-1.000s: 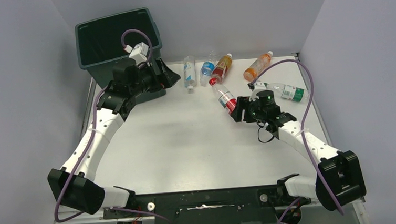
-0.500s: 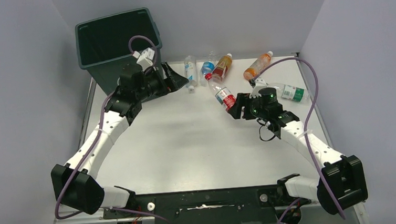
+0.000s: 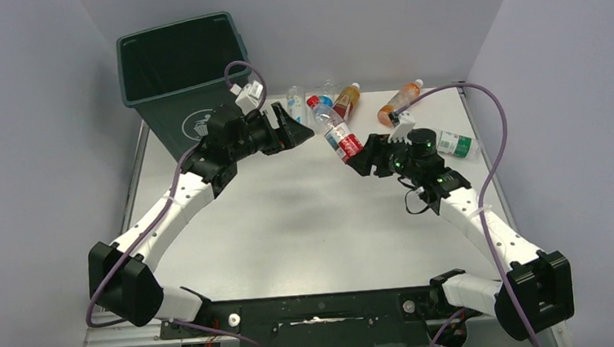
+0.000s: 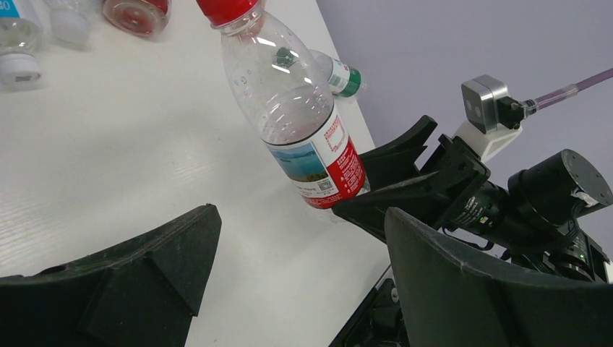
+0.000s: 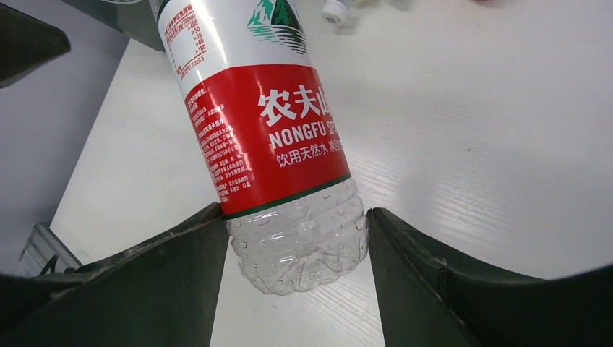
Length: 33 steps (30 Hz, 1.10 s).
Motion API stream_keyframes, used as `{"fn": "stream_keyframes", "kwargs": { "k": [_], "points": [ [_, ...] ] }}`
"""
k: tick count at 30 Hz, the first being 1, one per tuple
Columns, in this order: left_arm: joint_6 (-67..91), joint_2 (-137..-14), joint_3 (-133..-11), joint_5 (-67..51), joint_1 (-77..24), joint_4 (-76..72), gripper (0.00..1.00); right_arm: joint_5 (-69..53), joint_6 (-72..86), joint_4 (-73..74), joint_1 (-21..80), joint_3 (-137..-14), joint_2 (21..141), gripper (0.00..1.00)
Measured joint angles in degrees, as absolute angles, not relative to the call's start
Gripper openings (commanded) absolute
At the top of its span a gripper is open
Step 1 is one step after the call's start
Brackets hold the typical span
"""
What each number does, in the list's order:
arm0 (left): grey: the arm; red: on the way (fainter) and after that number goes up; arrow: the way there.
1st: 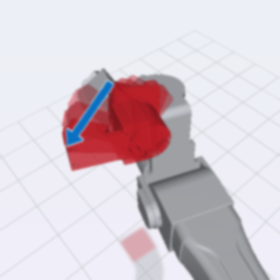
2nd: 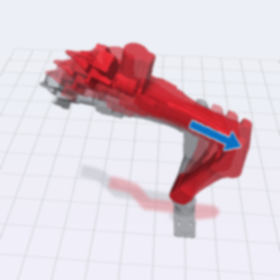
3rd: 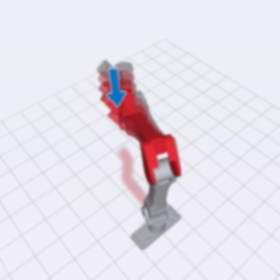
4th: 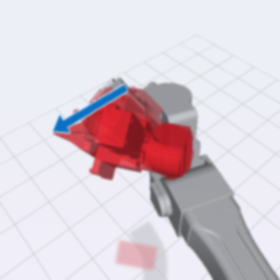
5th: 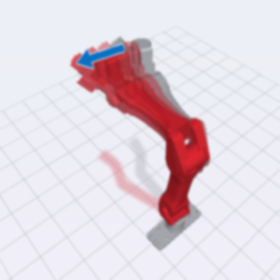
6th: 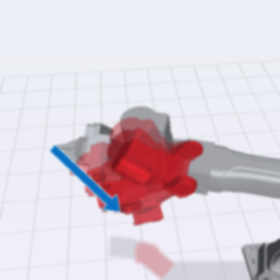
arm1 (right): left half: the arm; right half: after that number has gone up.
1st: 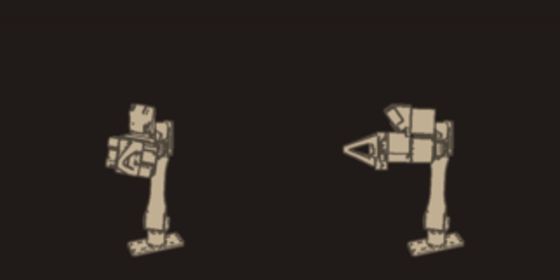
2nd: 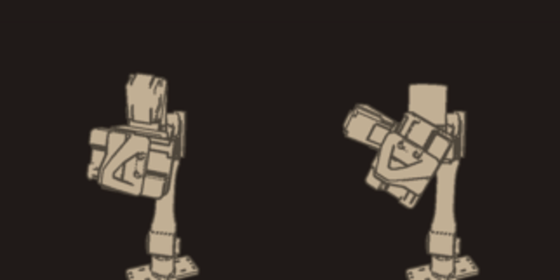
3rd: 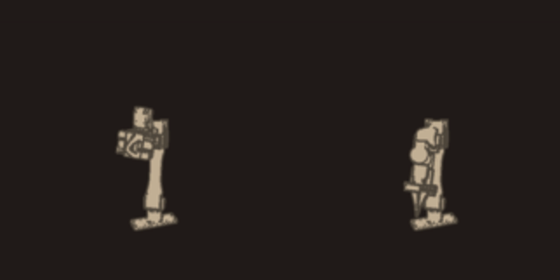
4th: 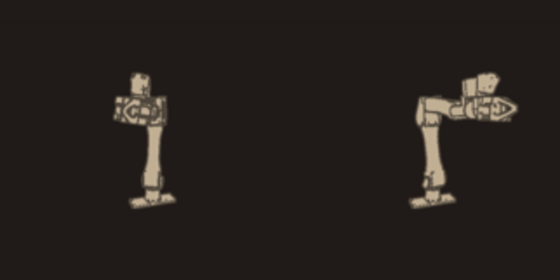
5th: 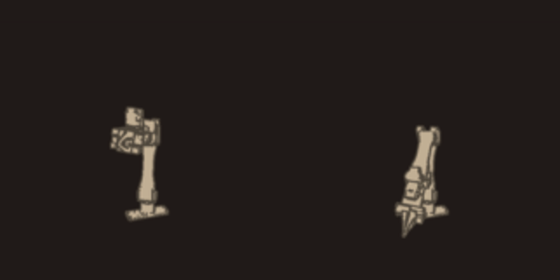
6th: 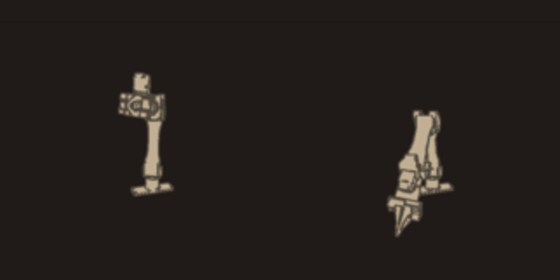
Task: Put the plastic bottles in the bin
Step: Place the plastic bottle in the trash bin.
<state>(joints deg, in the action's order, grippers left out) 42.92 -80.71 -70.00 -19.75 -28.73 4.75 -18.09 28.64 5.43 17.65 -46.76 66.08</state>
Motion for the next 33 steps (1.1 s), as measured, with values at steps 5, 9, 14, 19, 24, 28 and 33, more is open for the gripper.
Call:
{"fn": "stream_keyframes", "kwargs": {
  "k": [5,9,14,19,24,28,33],
  "points": [
    [42.9,-81.1,-70.0,-19.7,-30.2,3.3,0.85,-20.2,29.2,4.5,17.8,-47.1,64.4,0.46],
    [43.0,-81.9,-69.7,-19.7,-31.1,2.1,0.85,-21.6,29.5,3.7,18.5,-47.6,63.4,0.46],
    [43.3,-82.6,-68.8,-19.7,-32.2,0.0,0.85,-23.2,29.7,2.9,19.5,-47.9,62.7,0.46],
    [43.3,-82.9,-68.8,-19.5,-33.0,-0.9,0.85,-23.9,29.7,2.6,21.0,-48.5,62.5,0.46],
    [43.4,-83.0,-68.8,-19.0,-33.4,-2.2,0.85,-24.3,29.6,2.2,22.6,-48.8,62.5,0.46],
    [43.4,-83.2,-68.8,-18.3,-33.7,-3.1,0.85,-24.5,29.6,2.2,23.8,-49.1,62.6,0.46],
    [43.4,-83.5,-68.8,-17.9,-34.1,-3.3,0.85,-24.4,29.5,2.2,25.2,-49.5,62.6,0.46]
  ]
}}
